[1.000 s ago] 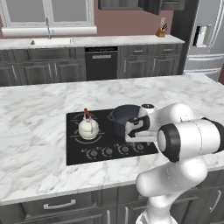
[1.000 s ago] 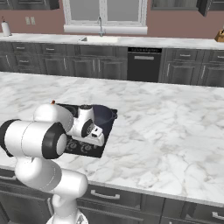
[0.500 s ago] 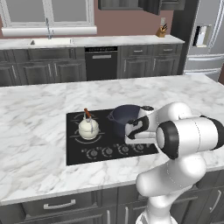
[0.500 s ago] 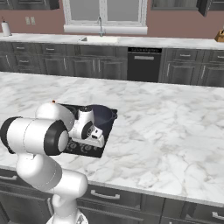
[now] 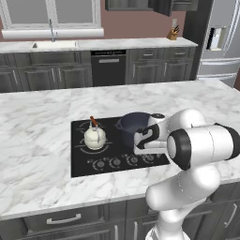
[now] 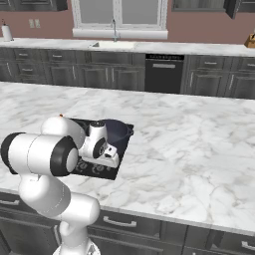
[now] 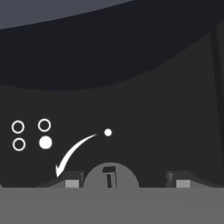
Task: Pick the kettle from the cabinet and place it on a stove burner. Then pick the pot from the counter and place it on another stove burner. Finally, turn both burners on.
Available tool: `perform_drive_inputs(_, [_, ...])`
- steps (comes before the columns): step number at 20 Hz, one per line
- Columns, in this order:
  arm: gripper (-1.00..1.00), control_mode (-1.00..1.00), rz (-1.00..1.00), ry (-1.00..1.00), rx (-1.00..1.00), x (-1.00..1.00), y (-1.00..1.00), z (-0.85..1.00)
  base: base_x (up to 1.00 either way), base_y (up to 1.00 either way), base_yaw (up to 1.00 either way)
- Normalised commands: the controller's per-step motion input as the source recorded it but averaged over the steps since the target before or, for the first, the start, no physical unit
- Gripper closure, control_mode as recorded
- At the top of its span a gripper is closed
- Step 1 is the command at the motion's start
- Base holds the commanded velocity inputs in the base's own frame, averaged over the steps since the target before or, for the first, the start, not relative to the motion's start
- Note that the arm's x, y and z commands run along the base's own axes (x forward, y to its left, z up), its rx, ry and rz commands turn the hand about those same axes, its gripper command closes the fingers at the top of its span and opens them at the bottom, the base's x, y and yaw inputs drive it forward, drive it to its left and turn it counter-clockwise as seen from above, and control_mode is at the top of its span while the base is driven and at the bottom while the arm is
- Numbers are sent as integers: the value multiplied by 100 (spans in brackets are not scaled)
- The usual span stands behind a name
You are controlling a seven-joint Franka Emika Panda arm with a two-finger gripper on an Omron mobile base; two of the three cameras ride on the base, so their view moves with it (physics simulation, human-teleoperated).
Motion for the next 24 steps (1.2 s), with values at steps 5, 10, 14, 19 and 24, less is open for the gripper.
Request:
perform_drive_inputs(5, [100, -100, 0, 0, 0, -10, 14, -10, 0, 0, 0])
perform_drive_inputs(10, [100, -100, 0, 0, 0, -5, 22, -10, 0, 0, 0])
perform_drive_inputs(14, [100, -100, 0, 1, 0, 0, 6, -3, 0, 0, 0])
perform_drive_inputs(19, [100, -100, 6, 0, 0, 0, 0, -16, 0, 0, 0])
perform_drive_inputs(24, [100, -100, 12, -2, 0, 0, 0, -23, 0, 0, 0])
